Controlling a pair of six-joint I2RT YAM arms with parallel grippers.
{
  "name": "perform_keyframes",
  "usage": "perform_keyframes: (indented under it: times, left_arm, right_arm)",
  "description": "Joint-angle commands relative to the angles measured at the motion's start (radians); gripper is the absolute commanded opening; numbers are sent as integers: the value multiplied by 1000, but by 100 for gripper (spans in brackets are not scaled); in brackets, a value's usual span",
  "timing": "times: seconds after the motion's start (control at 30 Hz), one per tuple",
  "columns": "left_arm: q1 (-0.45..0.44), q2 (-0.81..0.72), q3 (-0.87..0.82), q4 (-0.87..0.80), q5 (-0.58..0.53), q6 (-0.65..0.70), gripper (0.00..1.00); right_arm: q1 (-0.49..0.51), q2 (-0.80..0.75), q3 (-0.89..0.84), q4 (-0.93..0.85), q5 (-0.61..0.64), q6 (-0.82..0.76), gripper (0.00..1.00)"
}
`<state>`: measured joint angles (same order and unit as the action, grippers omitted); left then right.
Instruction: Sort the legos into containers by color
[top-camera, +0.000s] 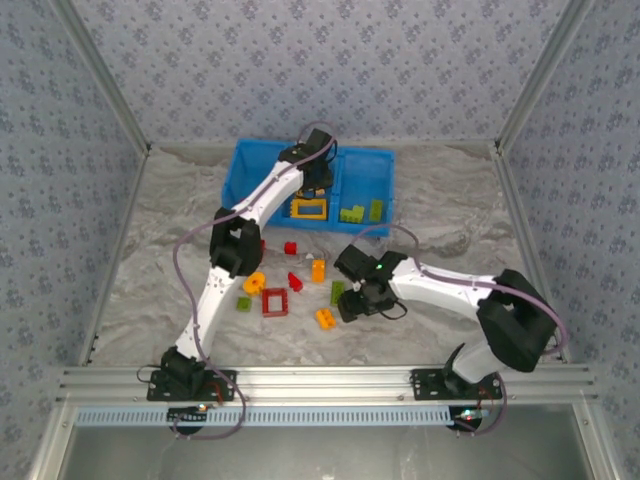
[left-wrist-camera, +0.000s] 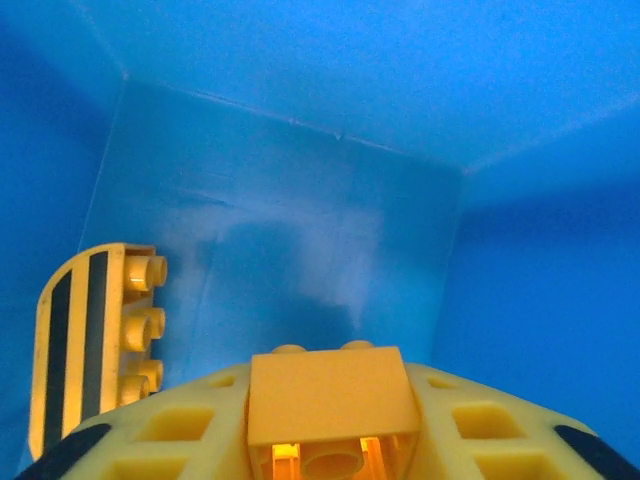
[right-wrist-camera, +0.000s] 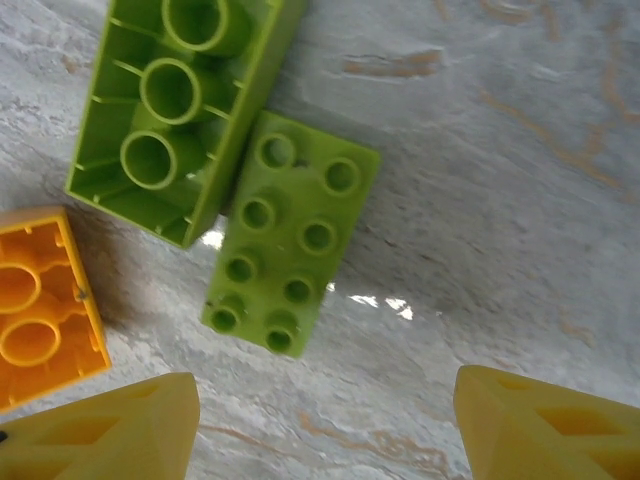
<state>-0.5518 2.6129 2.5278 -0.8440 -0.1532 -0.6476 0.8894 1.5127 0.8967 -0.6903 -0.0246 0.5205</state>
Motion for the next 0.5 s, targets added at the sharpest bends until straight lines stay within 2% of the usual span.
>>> perform_keyframes:
  times: [0.0,0.23,0.47]
  left_arm:
    - [-1,-62,25,-39,13,16,42]
    - [3,-111,22,-56,11,3,54]
    - [8,-187,22,-75,14,-15,54]
  right_arm:
    - [36,61,58,-2,37,61,71]
    - [43,140,78,41,50,167,71]
    - [59,192,84,37,71,218,65]
